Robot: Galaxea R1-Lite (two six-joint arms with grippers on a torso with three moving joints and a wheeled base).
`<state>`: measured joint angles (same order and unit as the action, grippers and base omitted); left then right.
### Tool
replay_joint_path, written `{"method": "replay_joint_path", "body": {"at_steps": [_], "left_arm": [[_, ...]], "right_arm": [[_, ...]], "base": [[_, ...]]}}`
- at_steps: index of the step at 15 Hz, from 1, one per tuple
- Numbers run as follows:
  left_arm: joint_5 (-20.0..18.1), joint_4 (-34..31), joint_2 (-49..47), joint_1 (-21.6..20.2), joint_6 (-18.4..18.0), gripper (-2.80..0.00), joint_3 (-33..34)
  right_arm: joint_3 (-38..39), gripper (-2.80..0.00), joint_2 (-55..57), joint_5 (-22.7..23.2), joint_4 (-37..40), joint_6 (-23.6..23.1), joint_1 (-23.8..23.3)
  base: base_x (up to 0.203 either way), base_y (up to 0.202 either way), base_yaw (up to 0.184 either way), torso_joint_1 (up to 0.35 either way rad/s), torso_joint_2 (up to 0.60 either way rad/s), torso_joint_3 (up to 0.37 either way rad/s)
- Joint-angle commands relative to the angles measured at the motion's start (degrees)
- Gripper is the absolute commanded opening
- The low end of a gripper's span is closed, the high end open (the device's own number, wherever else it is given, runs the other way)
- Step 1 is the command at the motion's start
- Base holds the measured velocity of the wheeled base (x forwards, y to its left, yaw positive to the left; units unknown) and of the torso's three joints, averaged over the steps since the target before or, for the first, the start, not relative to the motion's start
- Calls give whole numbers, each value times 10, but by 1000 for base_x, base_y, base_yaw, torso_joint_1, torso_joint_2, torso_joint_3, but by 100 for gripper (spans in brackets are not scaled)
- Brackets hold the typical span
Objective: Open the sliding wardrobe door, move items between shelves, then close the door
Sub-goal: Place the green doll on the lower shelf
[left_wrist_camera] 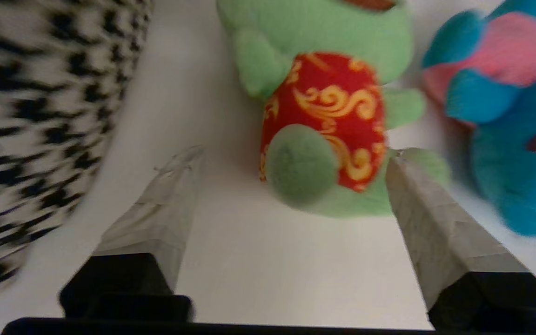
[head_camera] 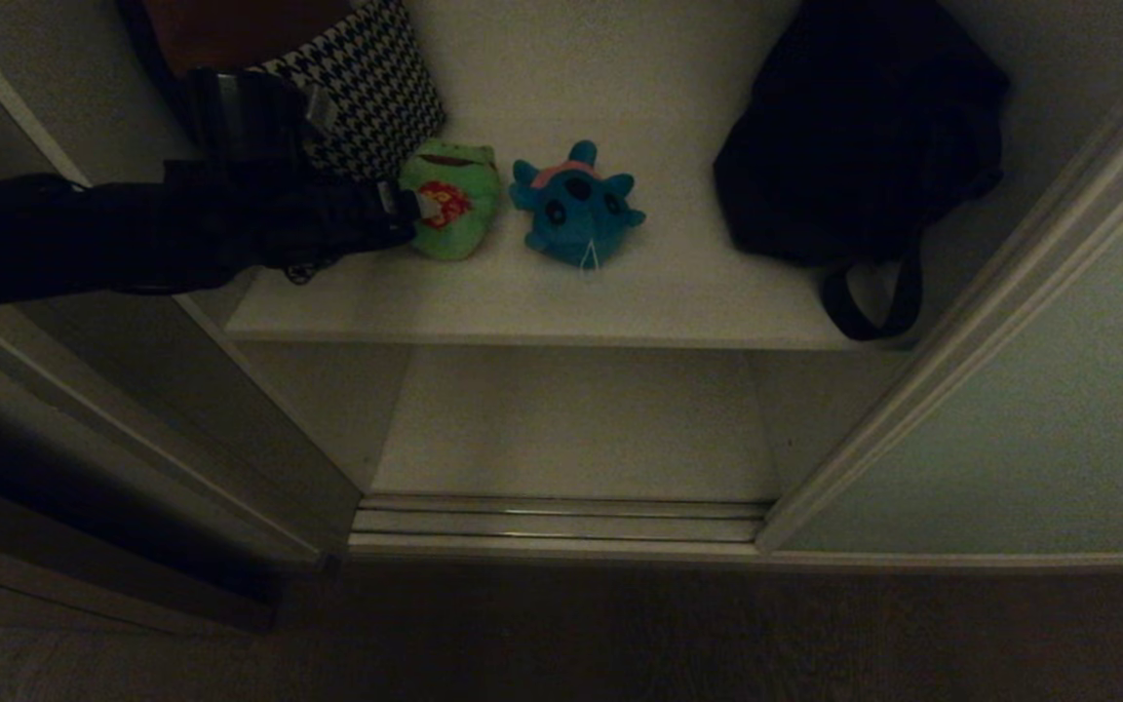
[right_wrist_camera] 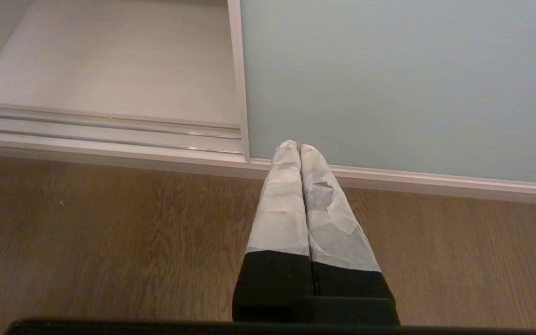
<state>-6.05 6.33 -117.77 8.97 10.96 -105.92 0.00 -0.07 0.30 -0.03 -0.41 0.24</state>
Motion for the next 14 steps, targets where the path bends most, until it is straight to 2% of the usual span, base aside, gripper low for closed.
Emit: {"method": "replay_joint_path", "body": {"at_steps": [1,5,8,13,14], "left_arm": [[0,-1,-27,2,2,0,-13],[1,11,-43,8,52,0,-44],[1,54,-56,8,50,0,-46],[12,64,-78,13,49,0,-46],[16,84,-81,13,49,-146,-46]], "right_arm": [[0,-280,0,0,-1,0,0],[0,-280,0,0,-1,0,0],[0,-280,0,0,0,0,0],[0,-280,0,0,0,0,0],[0,-280,0,0,-1,0,0]], "base": [[0,0,0,0,0,0],[0,0,0,0,0,0],[0,0,0,0,0,0],[0,0,0,0,0,0],[0,0,0,0,0,0]]}}
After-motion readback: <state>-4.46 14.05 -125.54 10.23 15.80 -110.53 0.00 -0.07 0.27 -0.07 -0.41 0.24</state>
